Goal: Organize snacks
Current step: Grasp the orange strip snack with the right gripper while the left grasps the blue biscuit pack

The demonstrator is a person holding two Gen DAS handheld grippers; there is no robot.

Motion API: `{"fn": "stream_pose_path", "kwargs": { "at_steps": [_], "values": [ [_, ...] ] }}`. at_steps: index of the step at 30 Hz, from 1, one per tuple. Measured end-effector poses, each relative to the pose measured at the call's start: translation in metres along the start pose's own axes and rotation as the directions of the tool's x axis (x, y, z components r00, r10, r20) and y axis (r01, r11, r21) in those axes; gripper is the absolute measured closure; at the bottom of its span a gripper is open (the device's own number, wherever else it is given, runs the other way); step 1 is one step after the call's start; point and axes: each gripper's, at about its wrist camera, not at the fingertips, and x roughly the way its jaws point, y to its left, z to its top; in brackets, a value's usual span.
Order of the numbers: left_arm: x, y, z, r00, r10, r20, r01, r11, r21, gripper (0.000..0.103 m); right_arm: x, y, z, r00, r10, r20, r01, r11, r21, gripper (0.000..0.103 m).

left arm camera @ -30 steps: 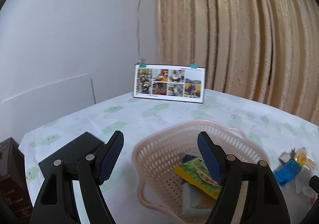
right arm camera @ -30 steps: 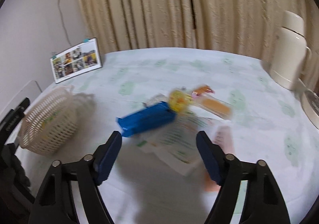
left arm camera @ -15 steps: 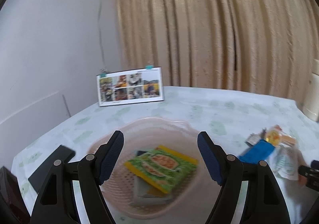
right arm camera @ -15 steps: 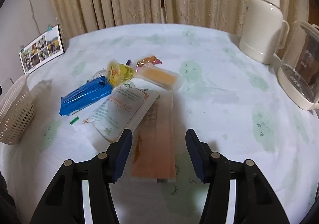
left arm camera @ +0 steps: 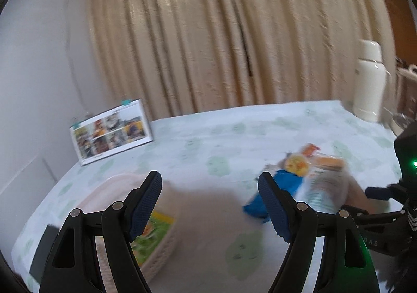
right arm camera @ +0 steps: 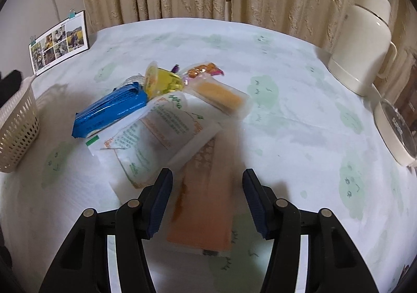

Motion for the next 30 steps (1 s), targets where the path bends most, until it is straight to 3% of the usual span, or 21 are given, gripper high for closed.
{"fn": "stream_pose_path", "kwargs": {
  "at_steps": [6,15,21,28,30],
  "values": [
    [0.029,-0.022,0.006,0.990,-0.116,-0.077,0.117,0.993,0.013,0.027,-0.004,-0.014,-0.005,1.000,-0.001,-0.001,0.001,1.000,0.019,0.051],
    [0.068,-0.043,-0.001,0.963,-0.208,-0.173,0.223,0.972,0.070,0.027,-0.004,-0.016,-0.005,1.000,-0.010,-0.003,0.010,1.000,0.010,0.051],
    [0.097,-0.042,-0.006,0.921,-0.277,-0.272,0.290,0.957,0.006,0.027,-0.004,-0.019,-0.005,1.000,0.004,-0.001,-0.004,1.000,0.019,0.049],
    [0.122,-0.043,-0.013,0.879,-0.321,-0.354,0.330,0.943,-0.035,0.028,0.000,-0.015,-0.003,1.000,0.027,-0.006,-0.027,1.000,-0.003,0.037],
    [0.127,-0.045,-0.015,0.866,-0.333,-0.374,0.342,0.939,-0.046,0.037,0.003,-0.013,0.001,1.000,0.027,-0.009,-0.028,0.999,-0.020,0.037]
  ]
}}
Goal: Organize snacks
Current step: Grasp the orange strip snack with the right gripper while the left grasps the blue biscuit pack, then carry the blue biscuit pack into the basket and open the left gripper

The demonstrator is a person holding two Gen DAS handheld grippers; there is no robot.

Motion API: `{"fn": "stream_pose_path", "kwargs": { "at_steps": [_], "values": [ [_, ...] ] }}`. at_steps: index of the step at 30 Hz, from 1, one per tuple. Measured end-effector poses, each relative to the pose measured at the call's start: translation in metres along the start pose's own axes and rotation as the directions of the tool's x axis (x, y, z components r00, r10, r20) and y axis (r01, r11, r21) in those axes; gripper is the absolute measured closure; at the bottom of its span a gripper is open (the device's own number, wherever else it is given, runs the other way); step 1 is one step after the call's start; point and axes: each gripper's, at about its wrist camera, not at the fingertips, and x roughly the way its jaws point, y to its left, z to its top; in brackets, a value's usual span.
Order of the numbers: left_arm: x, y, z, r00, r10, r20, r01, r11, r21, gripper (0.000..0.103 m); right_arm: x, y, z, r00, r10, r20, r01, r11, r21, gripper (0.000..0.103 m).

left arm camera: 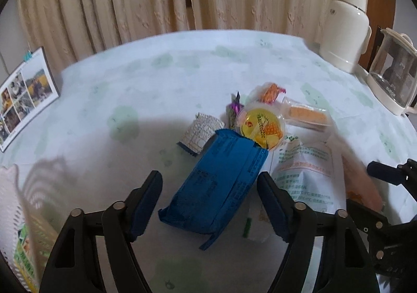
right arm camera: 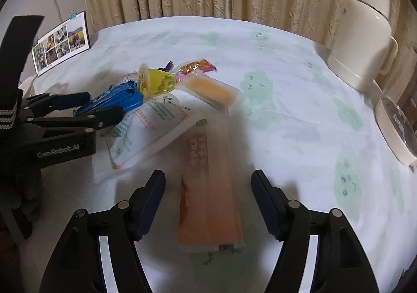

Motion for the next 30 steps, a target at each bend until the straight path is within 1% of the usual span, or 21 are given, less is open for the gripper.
{"fn": "stream_pose_path", "kwargs": {
  "at_steps": [3,5,6,7,9,11,15,20,25,30],
  "values": [
    [0.001,0.001,0.000,1.000,-0.012,0.001,0.012,1.000,-0.008,0.045,0.005,0.000,0.007,1.000,0.000,-0.004,0.000,1.000,-0.007,0.037],
    [0.000,0.001,0.000,1.000,-0.015,0.006,0.015,1.000,-0.006,0.048,0.006,0.000,0.008,1.000,0.002,-0.001,-0.002,1.000,-0.012,0.042],
    [-0.002,0.000,-0.001,1.000,-0.014,0.009,0.014,1.000,-0.006,0.050,0.006,0.001,0.008,1.000,0.003,0.004,-0.003,1.000,-0.016,0.049],
    [-0.003,0.000,-0.001,1.000,-0.013,0.013,0.013,1.000,-0.007,0.051,0.004,0.002,0.008,1.000,0.004,0.009,-0.004,1.000,-0.024,0.061],
    [-0.006,-0.002,-0.002,1.000,-0.005,0.026,0.005,1.000,-0.009,0.052,0.003,0.003,0.007,1.000,0.004,0.015,-0.004,0.999,-0.032,0.070],
    [-0.012,-0.004,-0.003,0.999,0.002,0.042,-0.002,1.000,-0.007,0.053,0.002,0.004,0.006,1.000,0.000,0.018,0.000,0.999,-0.033,0.073],
    [-0.026,-0.006,-0.006,0.997,0.006,0.078,-0.004,1.000,-0.018,0.054,-0.002,-0.003,0.004,1.000,0.014,0.018,-0.014,1.000,0.006,0.074],
    [-0.047,-0.008,-0.010,0.991,0.020,0.135,-0.016,0.999,-0.028,0.054,-0.008,-0.020,0.005,0.999,0.021,0.039,-0.025,0.995,0.093,0.074],
    [-0.068,-0.009,-0.015,0.979,0.057,0.197,-0.050,0.998,-0.042,0.054,-0.012,-0.028,0.005,0.998,0.029,0.062,-0.037,0.990,0.133,0.074],
    [-0.087,0.003,-0.021,0.960,0.130,0.249,-0.107,0.989,-0.105,0.054,-0.016,-0.028,0.004,0.997,0.023,0.080,-0.034,0.990,0.139,0.074]
  ]
}}
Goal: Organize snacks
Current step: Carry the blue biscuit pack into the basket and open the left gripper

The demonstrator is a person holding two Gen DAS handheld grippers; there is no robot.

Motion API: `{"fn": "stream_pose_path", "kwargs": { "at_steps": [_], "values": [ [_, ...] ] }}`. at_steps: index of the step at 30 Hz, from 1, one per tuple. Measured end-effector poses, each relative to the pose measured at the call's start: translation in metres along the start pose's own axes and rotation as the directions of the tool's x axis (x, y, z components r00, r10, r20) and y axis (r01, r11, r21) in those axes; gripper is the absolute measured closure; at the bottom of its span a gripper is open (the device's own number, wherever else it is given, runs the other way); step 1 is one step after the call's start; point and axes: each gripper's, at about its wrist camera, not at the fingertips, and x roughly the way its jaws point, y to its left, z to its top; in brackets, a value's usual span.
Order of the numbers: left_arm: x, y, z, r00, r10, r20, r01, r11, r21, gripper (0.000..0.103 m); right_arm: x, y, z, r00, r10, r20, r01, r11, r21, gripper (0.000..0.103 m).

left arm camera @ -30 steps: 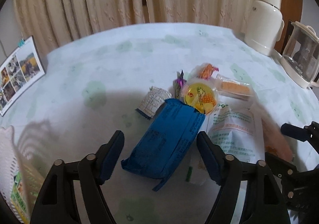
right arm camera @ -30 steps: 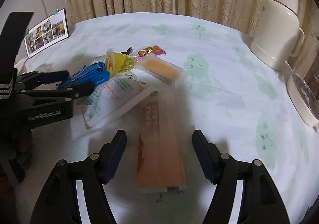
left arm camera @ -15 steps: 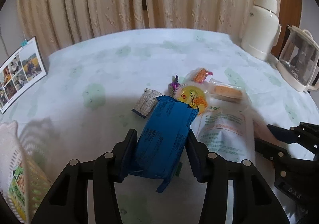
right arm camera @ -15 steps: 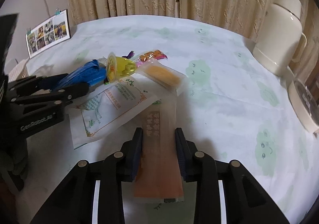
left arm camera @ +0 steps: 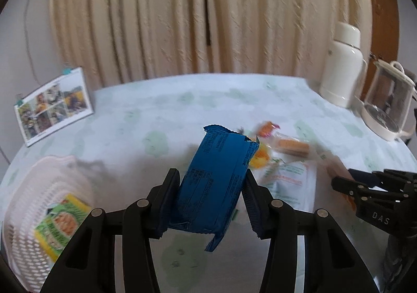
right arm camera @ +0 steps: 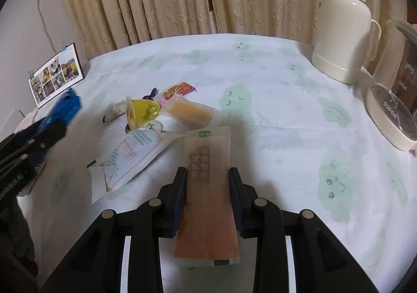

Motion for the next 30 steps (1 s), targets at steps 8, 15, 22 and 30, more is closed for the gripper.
{"fn": "stream_pose_path", "kwargs": {
  "at_steps": [8,15,22,30],
  "values": [
    [-0.020,0.029,-0.001,0.996,0.074,0.047,-0.071,0.995,-0.064,0.054,-0.006,-0.008,0.001,0.999,-0.016,0.029,0.015,0.999,0.037,0.074],
    [-0.033,0.046,-0.002,0.990,0.124,0.072,-0.116,0.988,-0.098,0.054,-0.006,-0.009,0.001,1.000,-0.010,0.029,0.009,0.999,0.033,0.074],
    [-0.046,0.082,-0.004,0.972,0.226,0.065,-0.213,0.962,-0.170,0.054,-0.006,-0.009,0.001,1.000,-0.009,0.028,0.008,0.999,0.033,0.074],
    [-0.049,0.136,-0.019,0.950,0.313,-0.005,-0.301,0.909,-0.287,0.053,-0.007,-0.006,-0.001,1.000,-0.010,0.024,0.009,0.999,0.035,0.074]
  ]
}}
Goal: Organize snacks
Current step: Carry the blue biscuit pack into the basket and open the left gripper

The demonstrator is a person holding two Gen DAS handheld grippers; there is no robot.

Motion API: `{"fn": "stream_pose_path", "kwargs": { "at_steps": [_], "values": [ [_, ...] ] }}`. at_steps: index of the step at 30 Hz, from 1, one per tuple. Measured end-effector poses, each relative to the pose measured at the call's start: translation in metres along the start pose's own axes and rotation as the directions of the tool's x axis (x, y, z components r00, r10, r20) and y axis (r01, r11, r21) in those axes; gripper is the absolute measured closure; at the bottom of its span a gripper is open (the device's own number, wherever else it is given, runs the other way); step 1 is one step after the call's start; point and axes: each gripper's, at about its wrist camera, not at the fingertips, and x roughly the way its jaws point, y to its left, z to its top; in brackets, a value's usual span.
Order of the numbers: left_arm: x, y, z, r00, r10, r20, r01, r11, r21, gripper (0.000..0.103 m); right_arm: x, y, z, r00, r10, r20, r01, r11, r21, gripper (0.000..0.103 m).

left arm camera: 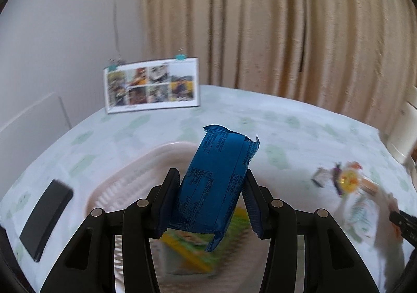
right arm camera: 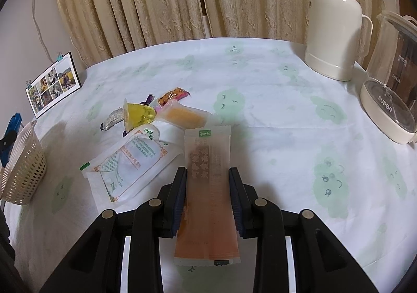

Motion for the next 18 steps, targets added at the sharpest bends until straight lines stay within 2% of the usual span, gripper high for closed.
{"fn": "stream_pose_path", "kwargs": {
  "at_steps": [4,6,7,18],
  "values": [
    [0.002,0.019,-0.003,0.999,0.036,-0.005,-0.036,0.998,-0.050,0.049,0.002,0.003,-0.001,1.000,-0.002,-0.005,0.002,1.000,-0.001,0.074],
    [0.000,0.026,-0.003,0.999,0.051,0.005,-0.051,0.997,-0.064,0.038,0.002,0.005,-0.002,1.000,-0.003,-0.006,0.003,1.000,-0.001,0.074],
    [-0.001,0.028,-0.004,0.998,0.058,0.011,-0.057,0.996,-0.069,0.037,0.002,0.004,-0.002,1.000,-0.003,-0.006,0.003,1.000,0.000,0.074],
    [-0.010,0.051,-0.006,0.991,0.127,0.043,-0.121,0.984,-0.128,0.037,-0.003,0.010,-0.004,0.999,0.036,0.015,-0.036,0.999,0.009,0.074]
  ]
}}
